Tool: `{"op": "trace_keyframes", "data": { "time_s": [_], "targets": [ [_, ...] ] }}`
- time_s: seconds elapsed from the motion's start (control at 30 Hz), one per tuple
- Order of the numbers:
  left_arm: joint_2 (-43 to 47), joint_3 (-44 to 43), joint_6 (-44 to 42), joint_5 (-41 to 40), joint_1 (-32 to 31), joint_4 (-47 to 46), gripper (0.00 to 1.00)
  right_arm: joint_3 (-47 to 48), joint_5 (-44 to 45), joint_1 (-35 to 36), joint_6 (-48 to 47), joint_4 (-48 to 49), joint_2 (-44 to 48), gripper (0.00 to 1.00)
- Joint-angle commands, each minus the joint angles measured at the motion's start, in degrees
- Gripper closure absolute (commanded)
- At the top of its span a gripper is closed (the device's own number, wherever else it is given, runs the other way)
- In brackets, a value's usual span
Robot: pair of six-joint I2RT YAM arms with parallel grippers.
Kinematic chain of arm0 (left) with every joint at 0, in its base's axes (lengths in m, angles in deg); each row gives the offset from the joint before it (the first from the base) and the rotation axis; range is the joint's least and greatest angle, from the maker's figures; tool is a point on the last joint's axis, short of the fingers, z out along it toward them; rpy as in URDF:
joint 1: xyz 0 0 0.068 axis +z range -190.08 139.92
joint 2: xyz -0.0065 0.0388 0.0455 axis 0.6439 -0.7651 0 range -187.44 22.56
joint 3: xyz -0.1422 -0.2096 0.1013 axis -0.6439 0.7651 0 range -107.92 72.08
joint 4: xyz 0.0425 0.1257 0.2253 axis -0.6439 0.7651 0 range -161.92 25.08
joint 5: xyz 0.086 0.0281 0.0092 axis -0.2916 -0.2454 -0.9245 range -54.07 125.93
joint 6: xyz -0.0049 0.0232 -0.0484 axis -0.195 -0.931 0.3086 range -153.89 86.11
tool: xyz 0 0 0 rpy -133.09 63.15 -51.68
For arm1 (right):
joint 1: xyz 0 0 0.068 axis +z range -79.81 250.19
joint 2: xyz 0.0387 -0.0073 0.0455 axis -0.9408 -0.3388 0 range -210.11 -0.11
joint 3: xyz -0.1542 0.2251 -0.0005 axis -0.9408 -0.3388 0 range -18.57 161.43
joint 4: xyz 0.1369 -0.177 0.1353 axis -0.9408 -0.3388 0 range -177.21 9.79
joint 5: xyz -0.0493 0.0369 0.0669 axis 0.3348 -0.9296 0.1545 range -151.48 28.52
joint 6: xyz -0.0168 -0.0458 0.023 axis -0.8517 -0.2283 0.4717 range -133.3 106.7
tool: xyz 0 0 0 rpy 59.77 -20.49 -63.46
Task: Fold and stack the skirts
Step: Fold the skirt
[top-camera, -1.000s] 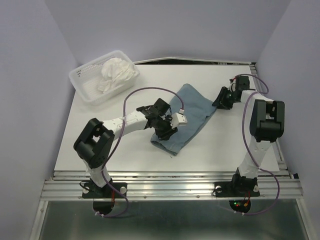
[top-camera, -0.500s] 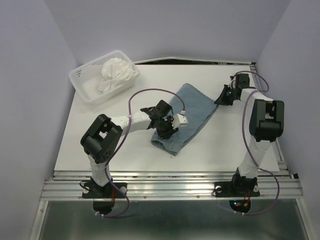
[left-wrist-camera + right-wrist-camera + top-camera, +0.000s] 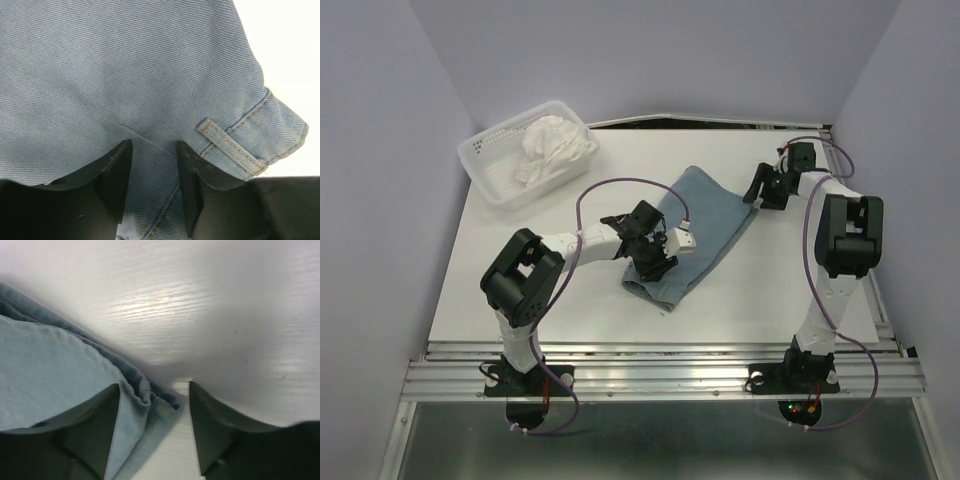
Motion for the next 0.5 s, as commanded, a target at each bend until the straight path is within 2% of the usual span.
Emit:
{"op": "trace_keyframes", "data": {
  "time_s": [0.0, 0.1, 0.13, 0.17, 0.27, 0.3, 0.37, 0.43, 0.47],
  "targets": [
    [5.2, -1.9, 2.0, 2.5, 0.2, 1.6, 0.45, 1.6, 2.7, -0.2, -2.1, -1.9, 1.9, 0.29],
    [11.1, -5.3, 7.4, 5.6, 1.3, 1.2, 0.44, 1.9, 0.5, -0.2, -0.1, -1.4, 7.4, 0.27],
    [12.0, -6.0, 11.5, 6.9, 2.2, 0.8, 0.43, 1.7, -1.3, -0.2, 1.0, -0.8, 8.9, 0.25],
    [12.7, -6.3, 13.9, 9.4, 3.1, -0.9, 0.43, 1.5, -6.2, 0.4, 3.3, 0.5, 10.2, 0.25],
    [13.9, -5.7, 23.0, 13.8, 6.7, -7.5, 0.43, 1.1, -13.6, 2.8, 5.9, 1.9, 12.5, 0.25],
    [13.2, -5.0, 25.1, 15.3, 7.6, -9.5, 0.43, 0.6, -18.2, 3.7, 7.8, 2.6, 12.6, 0.25],
    [11.2, -3.3, 29.9, 18.0, 10.0, -13.5, 0.43, -2.0, -22.0, 5.9, 8.8, 4.5, 12.1, 0.17],
    [6.5, -2.7, 38.9, 23.0, 12.1, -19.2, 0.43, -3.4, -25.6, 8.7, 9.1, 6.2, 10.8, 0.15],
    [4.9, -2.6, 42.6, 26.1, 14.5, -24.9, 0.43, -4.5, -26.4, 9.4, 8.7, 6.6, 9.2, 0.09]
  ]
}}
